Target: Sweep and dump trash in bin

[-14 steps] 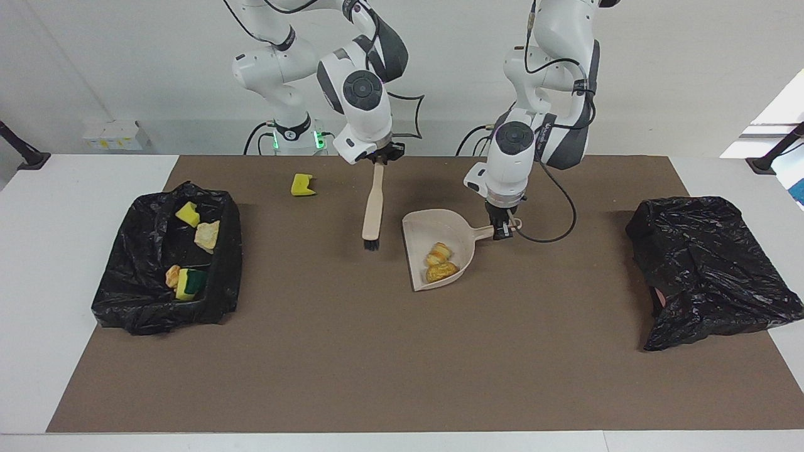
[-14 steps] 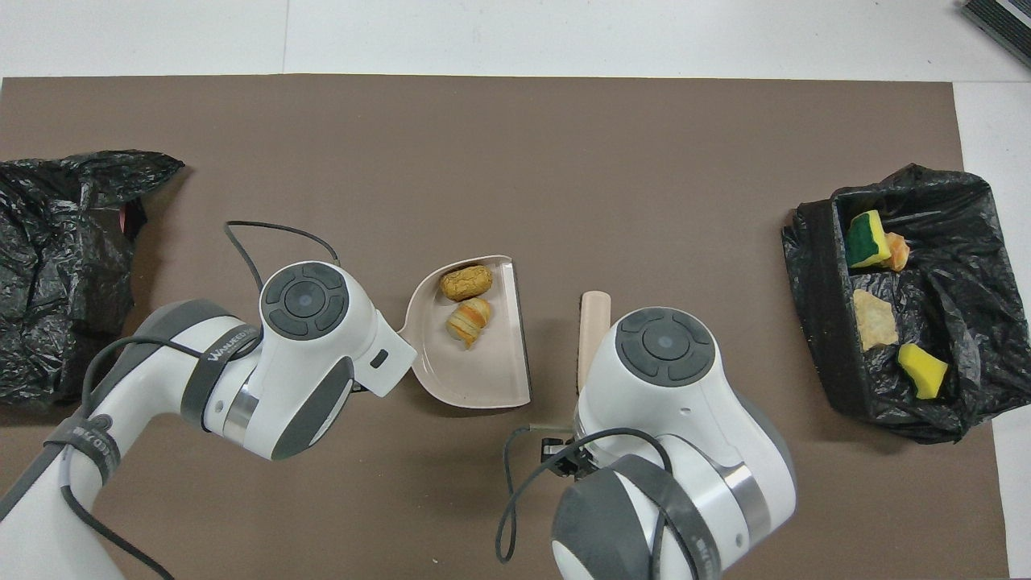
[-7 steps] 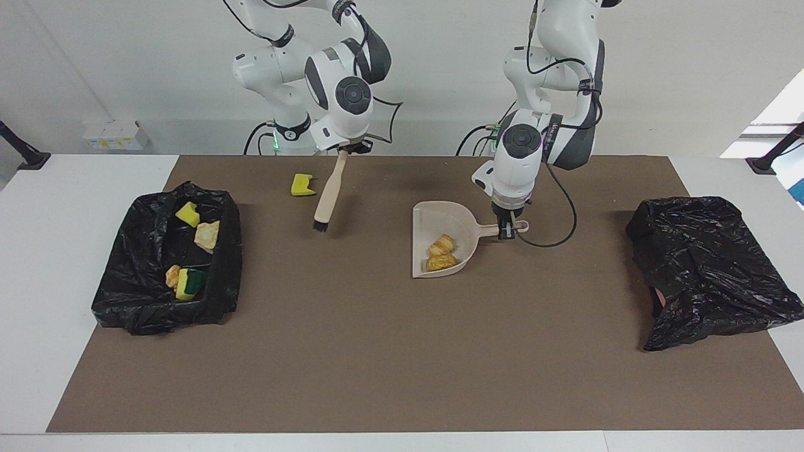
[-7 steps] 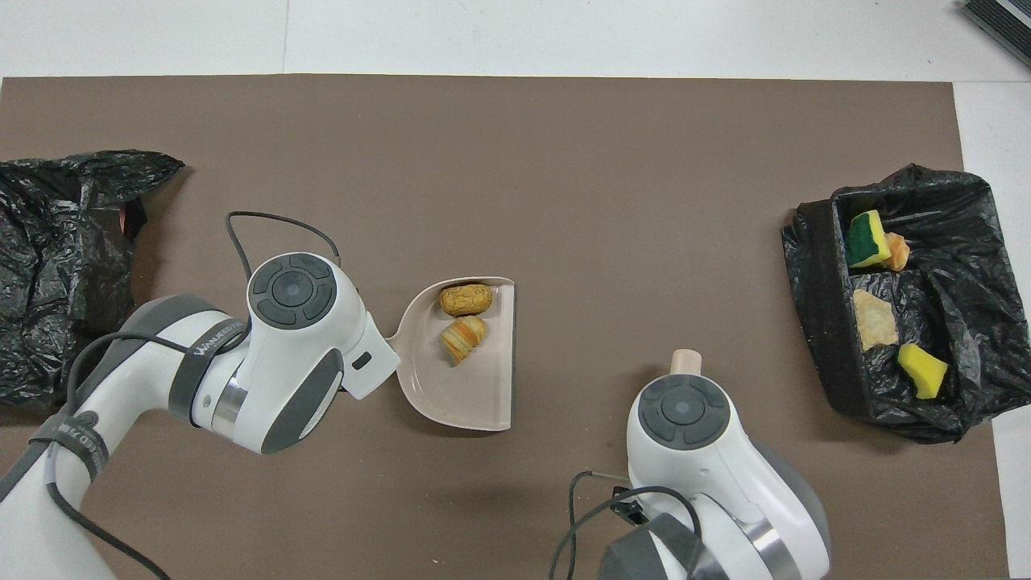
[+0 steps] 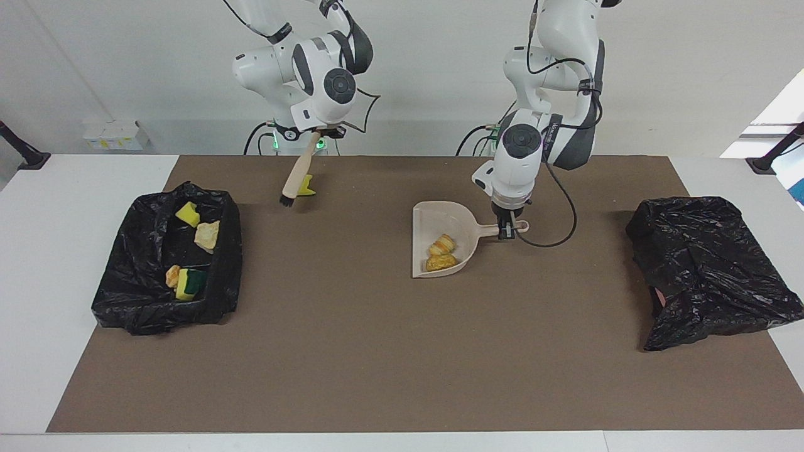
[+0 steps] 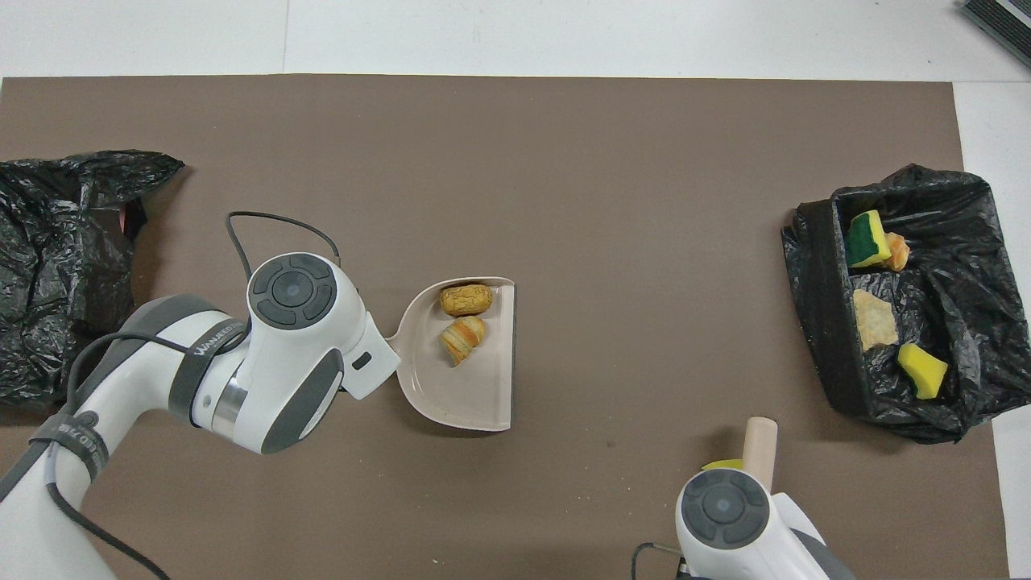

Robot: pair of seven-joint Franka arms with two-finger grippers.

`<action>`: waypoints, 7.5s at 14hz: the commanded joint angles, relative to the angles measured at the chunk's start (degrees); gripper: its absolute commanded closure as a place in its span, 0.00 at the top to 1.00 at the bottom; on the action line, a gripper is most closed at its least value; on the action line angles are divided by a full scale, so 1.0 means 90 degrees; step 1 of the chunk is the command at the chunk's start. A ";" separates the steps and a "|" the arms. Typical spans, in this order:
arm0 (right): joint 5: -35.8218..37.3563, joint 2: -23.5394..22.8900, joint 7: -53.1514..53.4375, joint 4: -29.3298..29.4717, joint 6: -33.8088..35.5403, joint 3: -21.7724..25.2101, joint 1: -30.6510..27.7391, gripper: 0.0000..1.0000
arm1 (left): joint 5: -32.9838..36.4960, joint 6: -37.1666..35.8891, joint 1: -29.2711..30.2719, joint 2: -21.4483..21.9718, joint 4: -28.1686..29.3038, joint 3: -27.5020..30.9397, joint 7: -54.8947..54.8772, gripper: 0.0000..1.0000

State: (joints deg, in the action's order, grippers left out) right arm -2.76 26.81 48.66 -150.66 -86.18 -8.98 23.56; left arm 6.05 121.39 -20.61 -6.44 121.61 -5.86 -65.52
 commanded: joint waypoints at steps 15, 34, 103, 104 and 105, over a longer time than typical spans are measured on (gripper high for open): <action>-0.0358 0.0069 -0.1412 -0.0908 -0.1849 -0.0057 -0.0594 0.00 | 0.0109 -0.0002 -0.0278 0.0276 0.0373 -0.0013 0.0619 0.00; -0.2545 -0.3898 -0.0943 0.3576 -0.3286 -0.0135 0.0430 0.00 | 0.0119 0.0641 -0.0825 0.0247 0.0657 -0.0023 0.1861 0.00; 0.0492 -0.3223 -0.5448 0.6591 -0.1549 0.0002 -0.2373 1.00 | 0.7571 -0.2197 0.3708 0.0394 -0.2253 0.0075 -0.1373 0.00; 0.0530 -0.3262 -0.5040 0.6825 -0.1257 0.0002 -0.2422 1.00 | 0.7213 -0.2383 0.3522 0.0394 -0.2253 0.0055 -0.1285 0.00; 0.0627 -0.3282 -0.4523 0.7011 -0.0974 -0.0008 -0.2441 1.00 | 0.6929 -0.2462 0.3317 0.0394 -0.2301 0.0045 -0.1120 0.00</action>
State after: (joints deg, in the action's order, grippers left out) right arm 0.72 -1.36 2.04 -91.96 -99.35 -8.43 2.61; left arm 71.59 101.77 12.82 -3.93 100.20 -5.86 -78.17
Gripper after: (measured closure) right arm 0.000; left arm 0.687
